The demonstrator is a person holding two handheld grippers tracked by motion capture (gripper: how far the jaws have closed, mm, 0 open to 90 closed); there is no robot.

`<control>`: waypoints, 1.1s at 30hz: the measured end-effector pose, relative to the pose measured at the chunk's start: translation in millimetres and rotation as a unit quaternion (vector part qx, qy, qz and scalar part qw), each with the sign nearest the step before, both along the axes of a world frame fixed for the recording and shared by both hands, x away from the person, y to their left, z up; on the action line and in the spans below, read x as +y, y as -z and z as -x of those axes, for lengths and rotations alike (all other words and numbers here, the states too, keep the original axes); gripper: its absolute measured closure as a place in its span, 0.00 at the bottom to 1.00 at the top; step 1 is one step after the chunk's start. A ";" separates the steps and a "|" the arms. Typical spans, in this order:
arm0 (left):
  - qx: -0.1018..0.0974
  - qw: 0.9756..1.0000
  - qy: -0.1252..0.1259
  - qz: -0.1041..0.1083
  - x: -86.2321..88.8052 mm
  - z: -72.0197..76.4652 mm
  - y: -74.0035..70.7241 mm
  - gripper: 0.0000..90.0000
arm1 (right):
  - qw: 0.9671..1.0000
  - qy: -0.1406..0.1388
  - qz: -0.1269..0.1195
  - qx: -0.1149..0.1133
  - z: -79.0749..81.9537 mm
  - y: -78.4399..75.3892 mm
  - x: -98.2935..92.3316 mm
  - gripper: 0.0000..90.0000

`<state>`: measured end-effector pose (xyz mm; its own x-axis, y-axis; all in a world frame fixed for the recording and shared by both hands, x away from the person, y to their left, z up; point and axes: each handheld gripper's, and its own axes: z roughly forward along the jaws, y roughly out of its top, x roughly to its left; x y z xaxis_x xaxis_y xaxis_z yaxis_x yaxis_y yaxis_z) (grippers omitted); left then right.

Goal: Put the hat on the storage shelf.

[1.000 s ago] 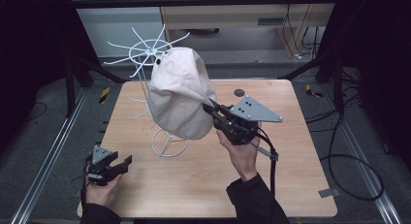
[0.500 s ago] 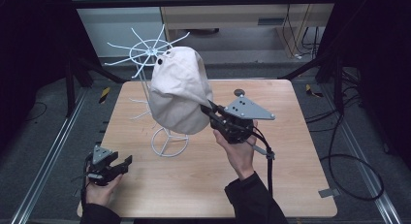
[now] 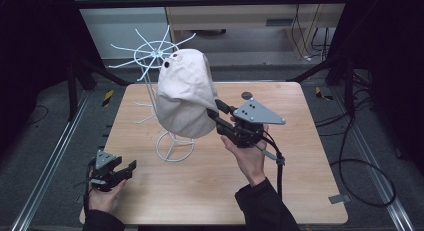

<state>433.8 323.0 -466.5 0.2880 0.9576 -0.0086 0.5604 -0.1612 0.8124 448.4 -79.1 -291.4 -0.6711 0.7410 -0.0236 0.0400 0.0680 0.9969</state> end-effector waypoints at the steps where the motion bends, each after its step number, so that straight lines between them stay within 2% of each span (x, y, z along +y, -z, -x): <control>1: 0.000 1.000 0.000 -0.001 0.0 -0.1 0.0 0.44 | 1.000 -0.001 -0.002 0.001 1.1 0.3 -0.8 0.70; 3: 0.000 1.000 0.000 -0.001 0.0 -0.1 0.0 0.44 | 1.000 -0.002 -0.001 0.001 1.4 0.4 -1.2 0.69; 5: 0.000 1.000 0.000 0.000 -0.1 0.0 0.0 0.44 | 1.000 -0.006 -0.002 0.004 2.5 0.3 -1.7 0.64; 6: -0.001 1.000 0.000 0.001 0.0 0.1 -0.1 0.44 | 1.000 -0.015 -0.002 0.006 3.6 0.2 -2.1 0.59; 7: -0.001 1.000 -0.001 0.001 0.1 0.1 -0.1 0.44 | 1.000 -0.015 -0.002 0.006 3.6 0.2 -2.1 0.59; 8: -0.001 1.000 -0.001 0.001 0.2 0.1 0.0 0.44 | 1.000 -0.016 0.003 0.003 6.4 0.4 -2.6 0.53; 11: 0.000 1.000 -0.001 0.001 0.0 0.0 0.0 0.44 | 1.000 -0.014 0.008 0.002 8.8 0.9 -3.7 0.48; 12: -0.001 1.000 0.000 0.001 -0.1 0.0 0.0 0.44 | 1.000 -0.009 0.015 -0.002 11.0 2.2 -6.7 0.43; 16: 0.000 1.000 0.000 0.000 0.0 0.2 0.0 0.44 | 1.000 -0.006 0.016 0.002 14.1 8.0 -16.0 0.35; 20: 0.000 1.000 -0.001 0.001 0.1 0.1 0.2 0.44 | 1.000 -0.006 0.023 0.007 18.0 14.8 -25.3 0.31; 22: -0.001 1.000 0.000 0.002 0.1 0.3 0.1 0.43 | 0.999 -0.012 0.028 0.025 20.6 24.7 -36.3 0.27; 26: -0.004 1.000 0.000 0.008 -0.6 0.6 -0.3 0.42 | 0.998 -0.011 0.035 0.047 20.9 38.4 -49.5 0.24; 27: -0.006 1.000 0.000 0.009 -0.8 0.7 -0.6 0.42 | 0.997 -0.003 0.039 0.065 20.0 50.6 -60.3 0.22; 28: -0.006 1.000 0.000 0.009 -0.8 0.7 -0.6 0.41 | 0.997 -0.003 0.039 0.065 20.0 50.6 -60.3 0.22; 30: -0.005 1.000 0.001 0.011 -0.4 0.7 -0.5 0.41 | 0.995 0.008 0.039 0.087 18.3 66.7 -74.2 0.21; 31: -0.005 1.000 0.001 0.011 -0.4 0.7 -0.5 0.41 | 0.995 0.008 0.039 0.087 18.3 66.7 -74.2 0.21; 33: -0.005 1.000 0.001 0.014 -0.2 0.7 -0.6 0.40 | 0.994 0.018 0.043 0.102 16.4 79.8 -85.4 0.20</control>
